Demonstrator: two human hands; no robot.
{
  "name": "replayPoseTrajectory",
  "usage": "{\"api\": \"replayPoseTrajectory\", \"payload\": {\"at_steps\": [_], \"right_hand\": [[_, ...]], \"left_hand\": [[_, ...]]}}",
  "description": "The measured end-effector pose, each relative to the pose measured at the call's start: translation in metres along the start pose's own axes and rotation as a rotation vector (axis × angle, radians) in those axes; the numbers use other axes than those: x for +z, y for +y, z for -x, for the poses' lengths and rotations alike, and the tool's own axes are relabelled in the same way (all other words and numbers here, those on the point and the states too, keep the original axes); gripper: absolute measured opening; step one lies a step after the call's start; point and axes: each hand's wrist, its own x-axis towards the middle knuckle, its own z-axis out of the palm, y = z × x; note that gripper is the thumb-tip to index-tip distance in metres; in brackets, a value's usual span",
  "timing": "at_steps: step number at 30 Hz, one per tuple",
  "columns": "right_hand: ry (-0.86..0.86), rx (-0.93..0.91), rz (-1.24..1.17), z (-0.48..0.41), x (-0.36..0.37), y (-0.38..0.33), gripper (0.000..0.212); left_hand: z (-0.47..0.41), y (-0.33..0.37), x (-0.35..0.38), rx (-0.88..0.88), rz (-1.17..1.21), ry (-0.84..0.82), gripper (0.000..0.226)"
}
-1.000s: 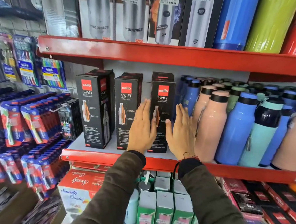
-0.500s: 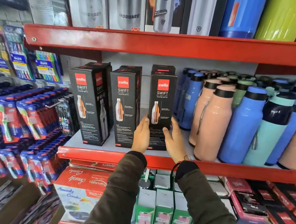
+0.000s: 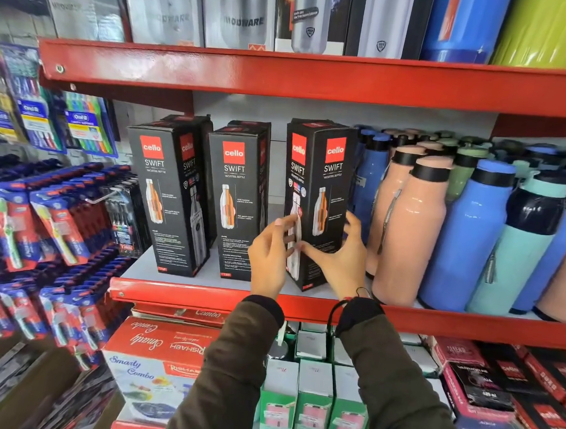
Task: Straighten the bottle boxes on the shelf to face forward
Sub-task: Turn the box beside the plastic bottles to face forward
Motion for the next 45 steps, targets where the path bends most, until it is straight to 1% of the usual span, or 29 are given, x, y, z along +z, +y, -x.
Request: {"api": "replayPoseTrajectory", "payload": {"at_steps": [2,5,7,9,11,15,17,20,23,30,39,45], "right_hand": [[-0.003,0.009,-0.011,-0.003,-0.002,-0.002,0.095],[-0.034,0.023,-0.017,-0.007,-0.004,-0.004,0.096],[-0.053,0.018,-0.014,-0.008,-0.005,-0.004,0.098],[-0.064,0.025,-0.011,-0.009,-0.006,-0.004,0.099],[-0.085,0.036,0.003,-0.010,-0.007,-0.004,0.101],[-0.191,0.006,0.002,-0.013,-0.007,-0.001,0.102],[-0.230,-0.029,0.021,-0.012,-0.006,-0.001,0.096],[-0.245,-0.070,0.023,-0.009,-0.004,0.001,0.078],[-0.274,-0.053,0.013,-0.007,-0.002,0.003,0.075],[-0.277,-0.016,0.027,-0.011,0.003,0.009,0.071],[-0.245,-0.030,0.056,-0.009,0.010,0.018,0.070],[-0.239,-0.003,0.068,-0.011,0.007,0.021,0.069]], "left_hand": [[0.000,-0.001,0.003,0.050,-0.037,0.018,0.036],[-0.004,-0.004,0.007,0.145,-0.189,0.074,0.034],[-0.010,-0.005,0.010,0.111,-0.208,0.050,0.041],[-0.017,-0.007,0.013,0.022,-0.185,-0.004,0.045],[-0.024,-0.009,0.013,-0.058,-0.182,-0.017,0.046],[-0.028,-0.012,0.010,-0.055,-0.227,-0.014,0.039],[-0.027,-0.014,0.009,-0.043,-0.241,-0.005,0.036],[-0.024,-0.015,0.008,-0.004,-0.246,0.012,0.032],[-0.022,-0.017,0.007,0.011,-0.241,0.020,0.031],[-0.022,-0.027,0.007,0.010,-0.247,0.054,0.029],[-0.026,-0.036,0.003,0.032,-0.292,0.035,0.022],[-0.025,-0.035,0.004,0.038,-0.292,0.012,0.030]]}}
